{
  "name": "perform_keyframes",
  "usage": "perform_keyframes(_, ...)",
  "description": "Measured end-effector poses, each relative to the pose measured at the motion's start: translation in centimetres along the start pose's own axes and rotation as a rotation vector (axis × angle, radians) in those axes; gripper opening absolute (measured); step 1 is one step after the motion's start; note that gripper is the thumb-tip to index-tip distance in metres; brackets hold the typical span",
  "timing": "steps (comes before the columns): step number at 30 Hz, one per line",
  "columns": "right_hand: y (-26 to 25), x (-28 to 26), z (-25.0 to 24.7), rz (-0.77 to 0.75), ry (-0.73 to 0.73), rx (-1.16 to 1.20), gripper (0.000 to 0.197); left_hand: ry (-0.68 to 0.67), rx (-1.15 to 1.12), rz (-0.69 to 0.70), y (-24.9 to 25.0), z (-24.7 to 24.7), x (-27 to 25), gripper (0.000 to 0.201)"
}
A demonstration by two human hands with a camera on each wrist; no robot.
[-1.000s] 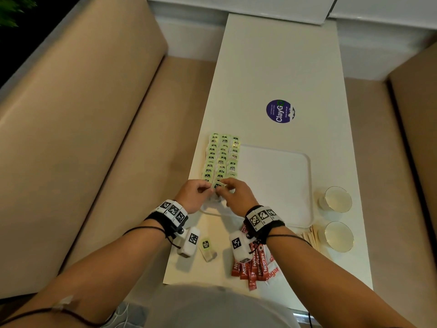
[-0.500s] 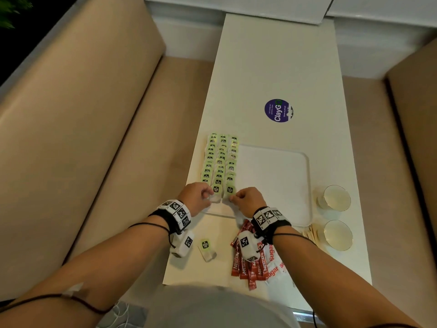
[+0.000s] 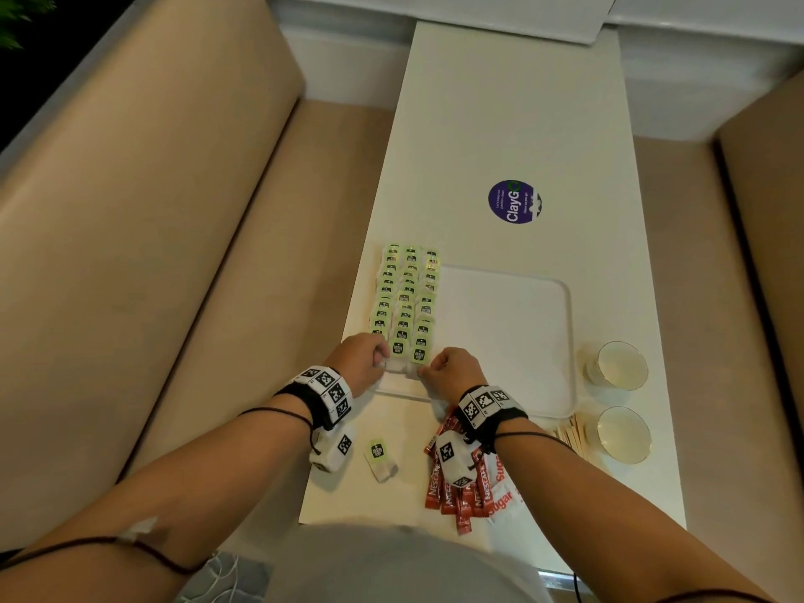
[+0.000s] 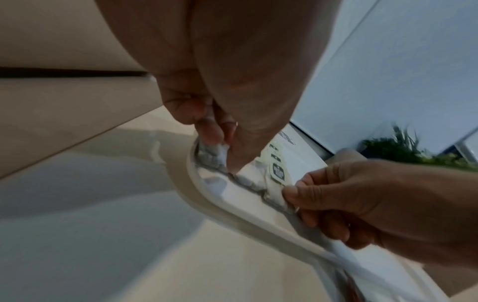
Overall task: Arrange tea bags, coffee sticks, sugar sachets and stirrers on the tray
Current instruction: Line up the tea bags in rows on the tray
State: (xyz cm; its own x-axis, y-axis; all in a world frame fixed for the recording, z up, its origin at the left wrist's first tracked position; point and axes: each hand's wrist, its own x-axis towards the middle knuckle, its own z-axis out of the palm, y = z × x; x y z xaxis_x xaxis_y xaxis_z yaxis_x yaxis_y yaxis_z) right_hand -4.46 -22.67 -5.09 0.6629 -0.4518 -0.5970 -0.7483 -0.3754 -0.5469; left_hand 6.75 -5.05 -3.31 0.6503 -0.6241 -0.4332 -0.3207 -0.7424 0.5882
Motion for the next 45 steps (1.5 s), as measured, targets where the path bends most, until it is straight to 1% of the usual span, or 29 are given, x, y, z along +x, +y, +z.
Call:
perform_keyframes(5, 0.1, 0.1, 0.2, 0.016, -0.007, -0.009, 0.030, 0.013, 0.010, -0.056, -1.4, -0.6, 0.1, 0.024)
perform_keyframes(9, -0.2, -0.1, 0.4, 0.026, 0.005, -0.018, 0.028, -0.003, 0.036, -0.044, -1.9, -0.6, 0.1, 0.024)
perform_keyframes(13, -0.3, -0.2, 0.4, 0.040, 0.022, -0.017, 0.032, -0.004, 0.053, -0.044, -2.0, -0.5, 0.2, 0.024)
perform_keyframes(17, -0.2, -0.2, 0.3, 0.031, 0.012, -0.022, 0.036, 0.008, 0.049, -0.050, -2.1, -0.4, 0.2, 0.023)
perform_keyframes(21, -0.3, -0.6, -0.1, 0.027, -0.012, 0.028, 0.041, 0.020, 0.028, -0.021, -1.9, -0.5, -0.1, 0.020)
perform_keyframes(23, -0.4, -0.8, -0.3, 0.008, -0.012, 0.032, 0.042, 0.013, 0.015, 0.000, -1.7, -0.6, -0.6, 0.019)
perform_keyframes(25, -0.2, -1.2, -0.5, -0.064, -0.018, 0.004, 0.042, -0.018, 0.019, 0.019, -1.7, -0.5, -1.3, 0.018)
perform_keyframes(27, -0.1, -2.0, -0.5, -0.165, -0.071, -0.030, 0.038, -0.078, 0.039, 0.047, -1.9, -0.1, -2.3, 0.016)
perform_keyframes(30, 0.0, -3.7, -0.1, -0.301, -0.236, -0.095, 0.031, -0.186, 0.100, 0.093, -2.5, 0.7, -3.8, 0.017)
perform_keyframes(32, 0.5, -4.6, 0.7, -0.333, -0.305, -0.143, 0.027, -0.241, 0.129, 0.099, -2.9, 1.5, -4.8, 0.020)
perform_keyframes(34, 0.9, -5.1, 1.3, -0.342, -0.331, -0.173, 0.026, -0.300, 0.178, 0.124, -3.3, 2.4, -5.7, 0.025)
perform_keyframes(37, 1.2, -6.0, 2.1, -0.345, -0.404, -0.269, 0.026, -0.376, 0.239, 0.151, -3.6, 3.4, -6.9, 0.036)
perform_keyframes(39, 1.1, -6.6, 2.7, -0.350, -0.459, -0.363, 0.029, -0.390, 0.250, 0.156, -3.5, 4.0, -7.3, 0.044)
perform_keyframes(41, 0.9, -7.1, 3.4, -0.358, -0.486, -0.447, 0.032, -0.385, 0.275, 0.157, -3.2, 4.4, -7.6, 0.048)
perform_keyframes(45, 0.4, -7.4, 4.4, -0.392, -0.455, -0.638, 0.037, -0.349, 0.373, 0.191, -2.5, 5.0, -8.1, 0.040)
